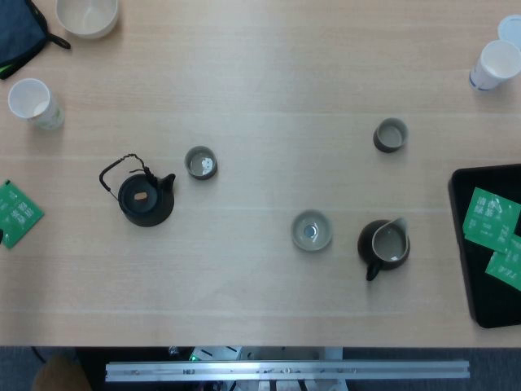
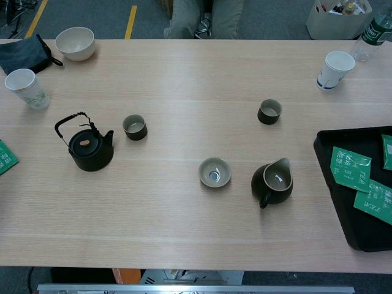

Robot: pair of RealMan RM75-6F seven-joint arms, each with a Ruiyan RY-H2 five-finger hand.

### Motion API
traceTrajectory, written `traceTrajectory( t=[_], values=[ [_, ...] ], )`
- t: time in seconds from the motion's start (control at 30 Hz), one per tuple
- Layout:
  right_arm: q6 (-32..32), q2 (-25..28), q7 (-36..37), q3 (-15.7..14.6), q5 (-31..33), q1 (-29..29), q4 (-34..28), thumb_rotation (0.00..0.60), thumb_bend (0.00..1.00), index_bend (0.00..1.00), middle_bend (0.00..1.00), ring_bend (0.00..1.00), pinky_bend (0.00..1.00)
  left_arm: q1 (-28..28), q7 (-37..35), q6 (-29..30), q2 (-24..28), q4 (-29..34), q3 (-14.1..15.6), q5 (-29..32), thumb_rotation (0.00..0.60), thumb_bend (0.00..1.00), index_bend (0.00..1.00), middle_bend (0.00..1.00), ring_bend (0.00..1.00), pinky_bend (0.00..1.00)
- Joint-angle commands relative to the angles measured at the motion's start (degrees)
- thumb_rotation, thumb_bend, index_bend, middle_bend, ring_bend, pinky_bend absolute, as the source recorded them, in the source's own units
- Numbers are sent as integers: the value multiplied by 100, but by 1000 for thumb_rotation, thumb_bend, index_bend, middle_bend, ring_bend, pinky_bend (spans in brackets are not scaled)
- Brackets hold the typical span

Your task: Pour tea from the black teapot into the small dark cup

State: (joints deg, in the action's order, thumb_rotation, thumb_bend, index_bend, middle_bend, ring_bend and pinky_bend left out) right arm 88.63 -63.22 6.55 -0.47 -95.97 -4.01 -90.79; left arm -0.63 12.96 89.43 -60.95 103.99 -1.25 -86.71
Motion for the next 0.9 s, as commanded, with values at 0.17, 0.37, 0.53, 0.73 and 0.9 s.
traceTrajectory(
  t=[0.17,0.37,0.53,0.73,0.9],
  values=[
    [-50,-9,9,5,15,-30,19,600,146,334,325,221,238,-14,32,-41,-9,4,4,20,600,206,234,267,190,113],
    [-18,0,38,37,24,-40,27,600,146,334,325,221,238,-65,42,-88,-5,28,-32,27,600,206,234,267,190,113],
    [-29,12,57,51,20,-65,33,600,146,334,325,221,238,-168,66,-199,51,63,-64,-15,600,206,234,266,190,113],
    [32,82,-20,122,-70,-131,-78,600,146,334,325,221,238,-462,61,-654,202,202,-61,-102,600,206,234,265,190,113],
    [-10,149,-47,141,-149,-212,-216,600,146,334,325,221,239,-759,149,-1066,244,327,-135,-34,600,206,231,264,190,113]
  ],
)
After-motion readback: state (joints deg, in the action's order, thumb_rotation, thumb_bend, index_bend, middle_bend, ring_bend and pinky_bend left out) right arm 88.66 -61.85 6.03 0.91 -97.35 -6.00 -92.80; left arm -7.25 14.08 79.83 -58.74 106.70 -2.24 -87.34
